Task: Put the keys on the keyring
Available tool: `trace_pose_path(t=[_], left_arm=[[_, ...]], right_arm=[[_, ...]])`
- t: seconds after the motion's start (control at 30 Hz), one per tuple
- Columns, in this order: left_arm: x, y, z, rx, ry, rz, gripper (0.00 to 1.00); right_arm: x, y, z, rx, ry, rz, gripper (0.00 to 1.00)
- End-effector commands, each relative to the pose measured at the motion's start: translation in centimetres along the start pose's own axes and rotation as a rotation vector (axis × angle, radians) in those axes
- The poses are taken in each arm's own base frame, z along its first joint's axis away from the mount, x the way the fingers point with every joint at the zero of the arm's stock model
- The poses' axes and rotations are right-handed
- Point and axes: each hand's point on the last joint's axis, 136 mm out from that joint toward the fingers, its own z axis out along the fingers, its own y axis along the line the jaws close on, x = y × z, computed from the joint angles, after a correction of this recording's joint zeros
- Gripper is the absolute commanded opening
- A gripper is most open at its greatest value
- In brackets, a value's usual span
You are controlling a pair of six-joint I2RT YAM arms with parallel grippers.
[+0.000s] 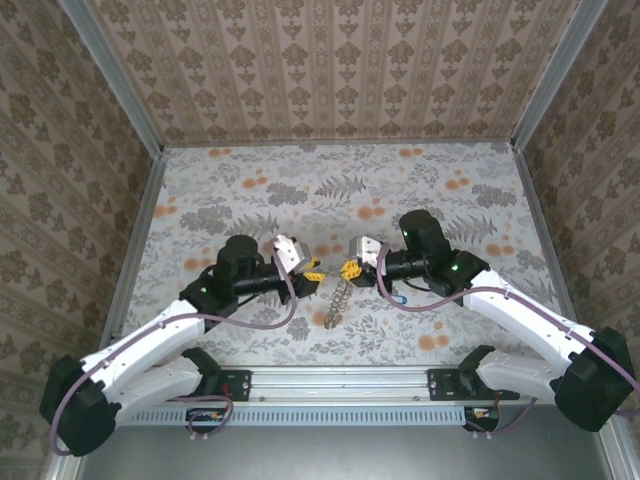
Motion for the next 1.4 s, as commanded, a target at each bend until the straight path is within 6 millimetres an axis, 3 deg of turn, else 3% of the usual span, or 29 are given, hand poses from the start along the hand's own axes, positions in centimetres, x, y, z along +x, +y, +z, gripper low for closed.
trace_pose_path(t=[0.0,0.27,0.5,0.67,0.9,0.97,1.1,1.27,1.37], left_arm=[[-2.6,-1.4,0.4,0.088,-0.101,0.057,0.39],[-3.3,-2.2,1.2,0.084,-0.144,0.175,0.41],[-3.1,-2.3,2.0,0.103,-0.133,0.187,0.26],[-3.3,-2.5,2.2,0.111,-0.143,0.199,0.21],[-4.2,-3.1,2.2,0.125,-0.172,0.235,0.24],[-4.4,-3.1,2.2,0.122,-0.176,0.241,0.21],[-4.5,-2.3,2.2,0.074,-0.177,0.236,0.0],[-4.4,-1.2,2.2,0.006,-0.172,0.206,0.0],[-4.2,-1.1,2.1,-0.001,-0.177,0.207,0.0]], right_arm=[[-3.3,-0.3,-0.9,0.004,-0.104,-0.074,0.0],[-3.7,-0.1,-0.7,-0.019,-0.124,-0.052,0.0],[-3.7,0.0,-0.6,-0.021,-0.128,-0.055,0.0],[-3.7,0.1,-0.5,-0.027,-0.136,-0.051,0.0],[-3.1,0.3,-0.2,-0.019,-0.114,-0.066,0.0],[-3.0,0.4,-0.1,-0.018,-0.104,-0.076,0.0],[-2.2,0.8,0.1,-0.023,-0.071,-0.096,0.0],[-1.2,0.8,0.1,0.003,-0.034,-0.117,0.0],[-0.7,0.7,-0.2,0.025,-0.005,-0.136,0.1]])
